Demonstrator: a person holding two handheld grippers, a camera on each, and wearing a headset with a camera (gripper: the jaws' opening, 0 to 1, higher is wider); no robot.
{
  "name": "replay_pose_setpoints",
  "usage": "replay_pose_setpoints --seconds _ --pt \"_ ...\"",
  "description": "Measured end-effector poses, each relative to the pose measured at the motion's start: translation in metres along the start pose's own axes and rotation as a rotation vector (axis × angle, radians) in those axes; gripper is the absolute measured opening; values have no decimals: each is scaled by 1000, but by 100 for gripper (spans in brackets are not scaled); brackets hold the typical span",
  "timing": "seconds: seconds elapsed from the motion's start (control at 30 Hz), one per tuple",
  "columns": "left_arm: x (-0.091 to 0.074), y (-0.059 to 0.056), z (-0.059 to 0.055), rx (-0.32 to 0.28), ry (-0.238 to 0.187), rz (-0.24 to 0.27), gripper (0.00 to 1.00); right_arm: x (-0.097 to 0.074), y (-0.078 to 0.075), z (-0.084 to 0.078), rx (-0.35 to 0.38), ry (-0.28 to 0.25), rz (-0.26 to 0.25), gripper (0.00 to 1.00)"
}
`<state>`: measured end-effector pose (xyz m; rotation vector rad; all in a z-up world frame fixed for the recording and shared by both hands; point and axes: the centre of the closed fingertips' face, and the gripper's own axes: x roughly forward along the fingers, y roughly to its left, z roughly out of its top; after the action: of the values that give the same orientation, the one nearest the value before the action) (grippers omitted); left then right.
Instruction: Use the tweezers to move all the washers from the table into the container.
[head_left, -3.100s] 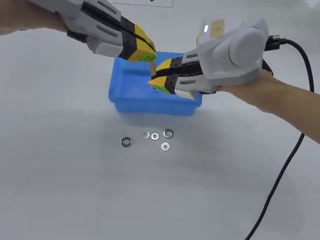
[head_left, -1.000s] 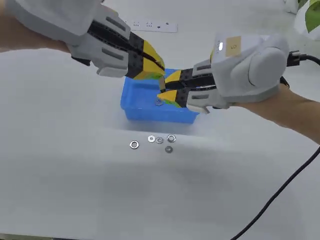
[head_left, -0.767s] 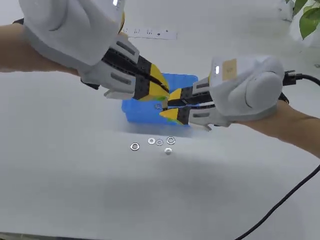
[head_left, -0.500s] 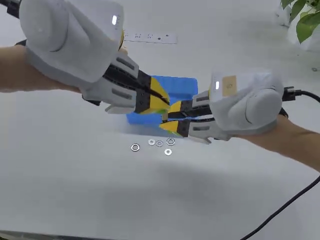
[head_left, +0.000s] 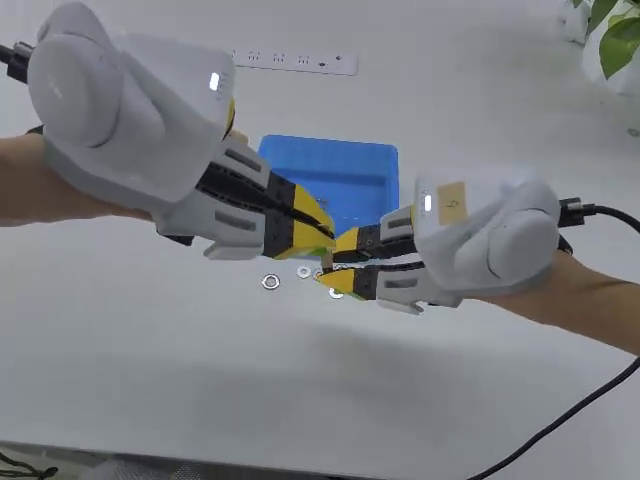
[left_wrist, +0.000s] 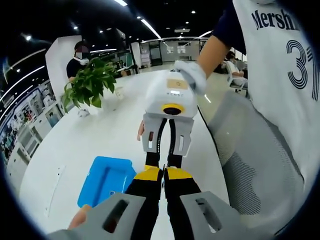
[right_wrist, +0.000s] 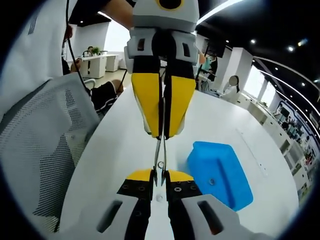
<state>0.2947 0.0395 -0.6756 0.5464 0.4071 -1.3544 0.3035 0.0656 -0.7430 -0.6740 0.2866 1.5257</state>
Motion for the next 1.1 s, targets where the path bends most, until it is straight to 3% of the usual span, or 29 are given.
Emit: replay_pose_setpoints --seconds 0.13,0.17,0.27,0.5,0.83,1.1 --pt "5 -1 -3 46 -1 1 6 1 1 -7 8 11 4 11" --pt "8 -3 -5 18 2 -22 6 2 2 -10 20 18 5 11" --pt "12 -2 -5 18 -2 -35 6 4 3 -14 19 24 7 11" --pt "19 3 -4 17 -12 -34 6 6 -4 -19 53 19 -17 10" --pt "29 -1 -11 -3 -12 -67 6 10 2 -32 84 24 -4 10" --pt "31 3 -13 -15 -13 -62 6 12 -2 -36 95 24 -8 10"
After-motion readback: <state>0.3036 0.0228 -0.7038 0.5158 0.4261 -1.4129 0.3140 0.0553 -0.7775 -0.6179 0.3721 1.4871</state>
